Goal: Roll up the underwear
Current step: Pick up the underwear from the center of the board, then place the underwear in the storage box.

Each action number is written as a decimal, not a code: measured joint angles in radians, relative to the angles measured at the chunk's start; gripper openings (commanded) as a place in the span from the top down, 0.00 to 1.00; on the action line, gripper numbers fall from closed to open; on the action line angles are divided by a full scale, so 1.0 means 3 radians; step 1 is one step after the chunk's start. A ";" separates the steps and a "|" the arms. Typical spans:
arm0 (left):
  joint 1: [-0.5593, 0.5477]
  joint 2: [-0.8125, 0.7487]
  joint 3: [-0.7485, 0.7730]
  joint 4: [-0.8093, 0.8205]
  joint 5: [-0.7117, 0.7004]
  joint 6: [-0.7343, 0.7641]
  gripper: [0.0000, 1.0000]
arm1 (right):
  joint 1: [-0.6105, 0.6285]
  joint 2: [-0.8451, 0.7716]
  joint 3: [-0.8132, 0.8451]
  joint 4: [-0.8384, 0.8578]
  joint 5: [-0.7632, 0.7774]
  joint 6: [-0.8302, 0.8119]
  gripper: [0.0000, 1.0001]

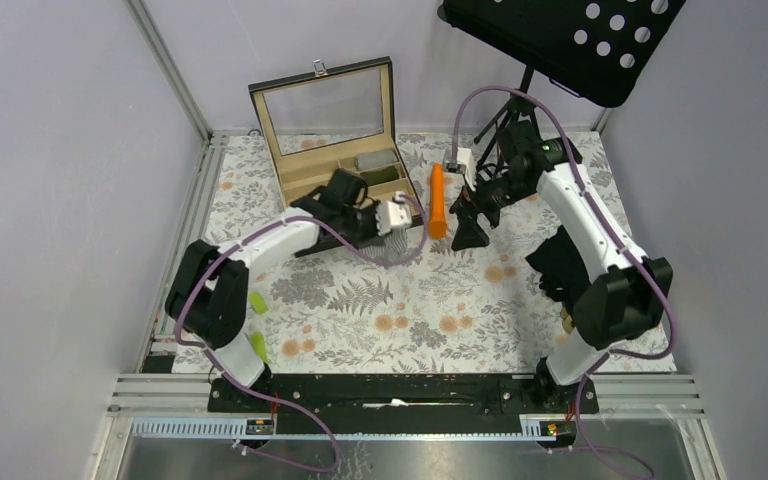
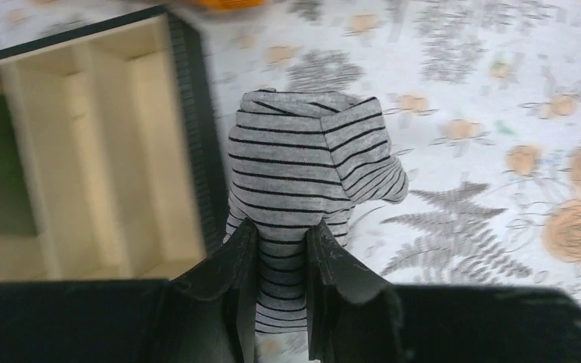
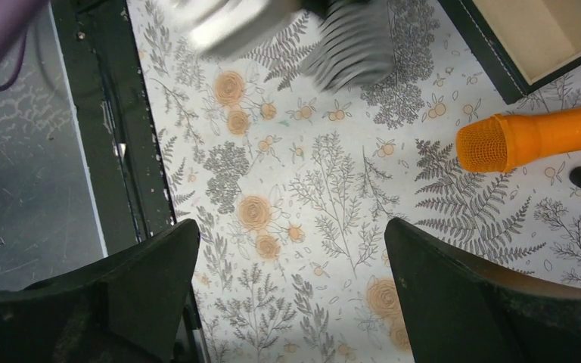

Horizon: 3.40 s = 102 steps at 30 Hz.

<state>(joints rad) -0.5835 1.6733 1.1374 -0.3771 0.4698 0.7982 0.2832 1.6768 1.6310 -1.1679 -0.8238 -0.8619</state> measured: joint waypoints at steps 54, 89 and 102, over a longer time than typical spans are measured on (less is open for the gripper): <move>0.0289 0.0996 0.0418 0.2064 -0.1302 -0.0065 1.00 | -0.0032 -0.0584 -0.1048 0.0076 0.0680 0.0102 0.01; 0.0332 0.1999 0.2275 -0.0286 -0.0725 -0.0242 1.00 | -0.0053 -0.0688 -0.1203 0.0088 0.0679 0.0112 0.01; 0.0343 0.2157 0.2672 -0.0732 -0.0893 -0.0477 1.00 | -0.0060 -0.0740 -0.1228 0.0084 0.0688 0.0112 0.01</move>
<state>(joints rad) -0.4805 2.3203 1.9388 -0.5968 0.2020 0.6552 0.2653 1.4548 1.2625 -1.1427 -0.6174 -0.8284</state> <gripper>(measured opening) 0.233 0.993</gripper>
